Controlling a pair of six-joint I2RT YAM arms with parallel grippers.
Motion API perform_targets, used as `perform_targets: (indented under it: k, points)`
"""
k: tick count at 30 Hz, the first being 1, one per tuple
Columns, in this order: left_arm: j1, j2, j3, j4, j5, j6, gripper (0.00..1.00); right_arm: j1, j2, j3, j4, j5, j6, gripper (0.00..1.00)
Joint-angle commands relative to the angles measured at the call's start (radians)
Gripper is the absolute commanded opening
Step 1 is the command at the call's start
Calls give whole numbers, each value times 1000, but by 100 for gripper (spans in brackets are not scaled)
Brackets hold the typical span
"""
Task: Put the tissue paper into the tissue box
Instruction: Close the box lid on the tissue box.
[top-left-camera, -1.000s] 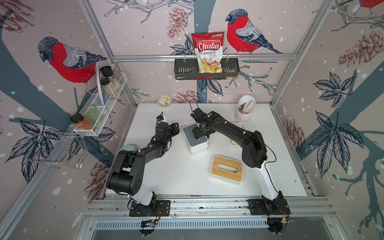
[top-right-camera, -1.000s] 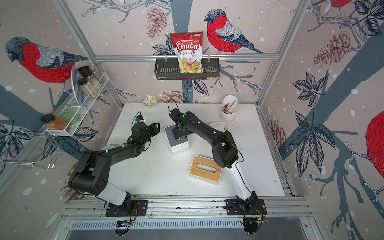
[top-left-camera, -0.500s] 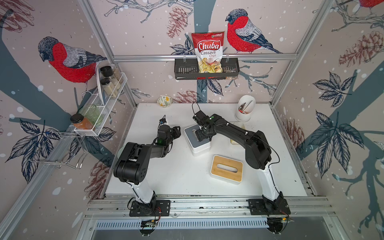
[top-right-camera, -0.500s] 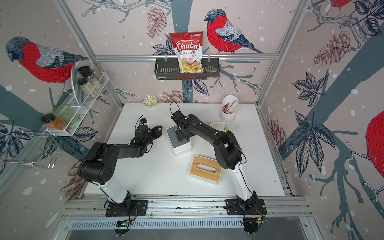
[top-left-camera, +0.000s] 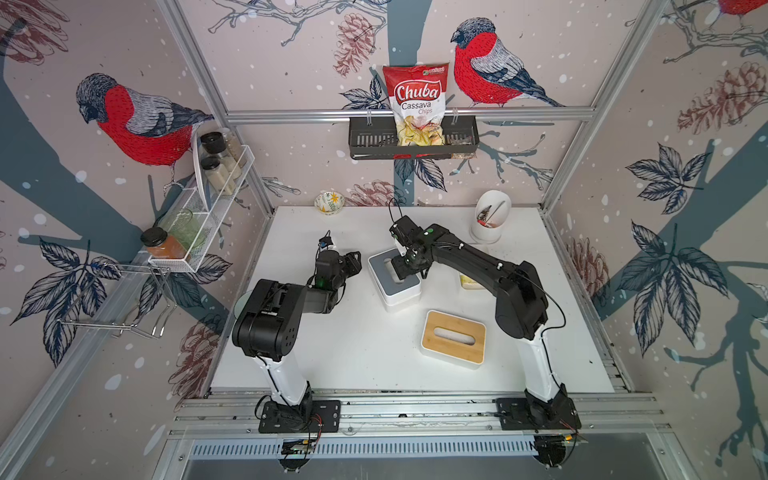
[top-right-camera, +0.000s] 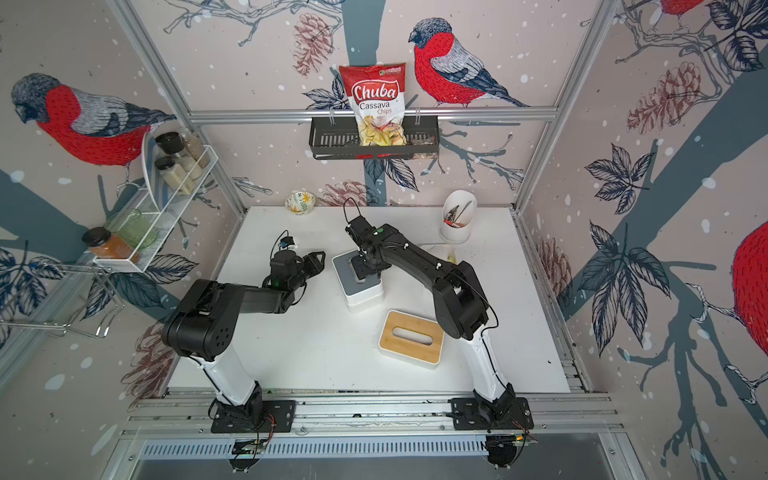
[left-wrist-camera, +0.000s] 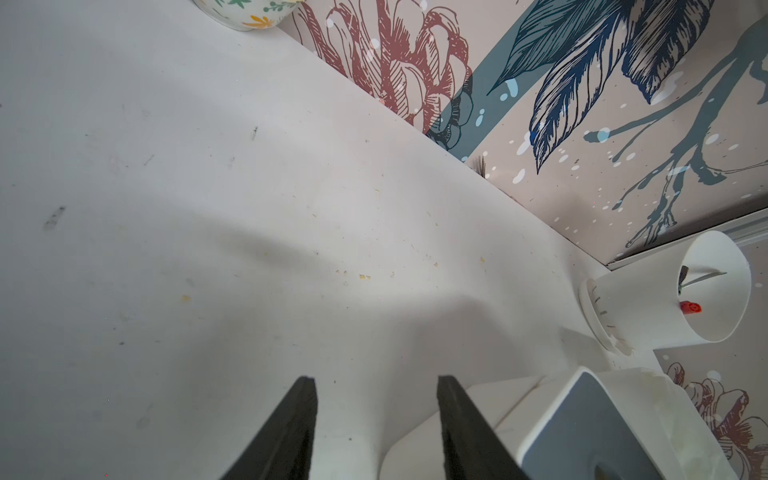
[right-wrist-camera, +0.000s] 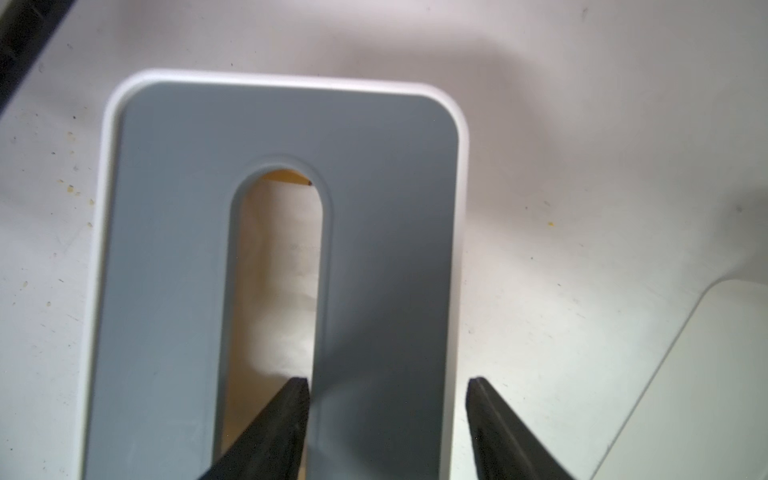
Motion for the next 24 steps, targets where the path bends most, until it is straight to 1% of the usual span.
perform_targets:
  k: [1,6,10,18,24]
  points:
    - [5,8,6,42,14,-11,51,4,-1,7,-24,-21,-15,56]
    - [4,31,23,36,14,-14,51,3,-7,4,-7,-15,0,50]
    - [4,51,40,35,16,-14,51,11,-15,-29,29,19,16,44]
    - [4,64,52,26,20,-13,51,24,-101,-129,147,77,46,29]
    - [5,91,85,12,25,-5,51,25,-132,-184,201,97,58,24]
